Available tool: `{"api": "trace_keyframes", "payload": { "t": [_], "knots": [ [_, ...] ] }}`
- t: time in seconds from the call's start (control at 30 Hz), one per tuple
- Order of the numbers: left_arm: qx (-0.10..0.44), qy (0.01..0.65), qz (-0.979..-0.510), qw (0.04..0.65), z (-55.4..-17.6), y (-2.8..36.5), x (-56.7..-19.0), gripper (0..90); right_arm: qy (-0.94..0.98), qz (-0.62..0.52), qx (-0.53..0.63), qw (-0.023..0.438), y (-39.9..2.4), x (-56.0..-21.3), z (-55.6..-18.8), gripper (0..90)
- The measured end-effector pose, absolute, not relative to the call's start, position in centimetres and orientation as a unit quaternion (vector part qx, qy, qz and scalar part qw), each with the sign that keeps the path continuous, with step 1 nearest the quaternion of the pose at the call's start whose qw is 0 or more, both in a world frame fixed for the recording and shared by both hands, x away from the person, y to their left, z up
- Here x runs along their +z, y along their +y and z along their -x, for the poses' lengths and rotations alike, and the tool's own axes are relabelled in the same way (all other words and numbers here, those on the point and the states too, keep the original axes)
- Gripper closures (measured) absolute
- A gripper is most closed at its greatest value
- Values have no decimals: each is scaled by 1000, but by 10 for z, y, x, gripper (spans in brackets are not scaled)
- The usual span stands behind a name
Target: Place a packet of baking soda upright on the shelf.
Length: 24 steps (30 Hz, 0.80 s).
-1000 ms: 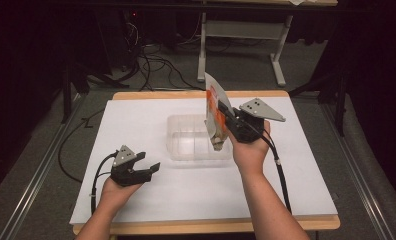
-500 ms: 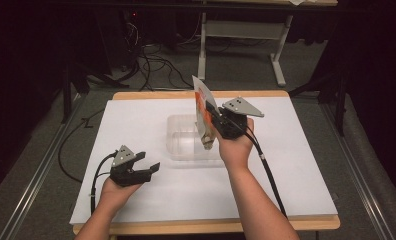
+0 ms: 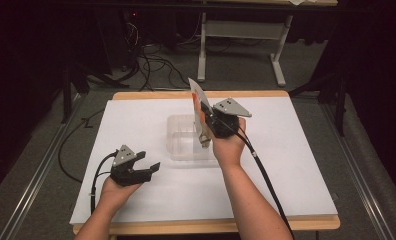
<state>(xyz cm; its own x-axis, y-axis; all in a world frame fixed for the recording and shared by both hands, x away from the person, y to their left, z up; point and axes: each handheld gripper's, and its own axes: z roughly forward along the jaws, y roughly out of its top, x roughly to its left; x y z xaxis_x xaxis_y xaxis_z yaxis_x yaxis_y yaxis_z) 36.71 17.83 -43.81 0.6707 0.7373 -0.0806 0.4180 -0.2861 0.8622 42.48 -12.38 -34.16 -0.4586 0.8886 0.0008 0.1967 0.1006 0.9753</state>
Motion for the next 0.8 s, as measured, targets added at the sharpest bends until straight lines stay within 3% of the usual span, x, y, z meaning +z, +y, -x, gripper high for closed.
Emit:
{"api": "trace_keyframes", "payload": {
  "t": [0.8],
  "knots": [
    [165,365,-789,465,-368,176,-440,294,673,-410,527,318,-123,-370,-428,900]
  ]
}}
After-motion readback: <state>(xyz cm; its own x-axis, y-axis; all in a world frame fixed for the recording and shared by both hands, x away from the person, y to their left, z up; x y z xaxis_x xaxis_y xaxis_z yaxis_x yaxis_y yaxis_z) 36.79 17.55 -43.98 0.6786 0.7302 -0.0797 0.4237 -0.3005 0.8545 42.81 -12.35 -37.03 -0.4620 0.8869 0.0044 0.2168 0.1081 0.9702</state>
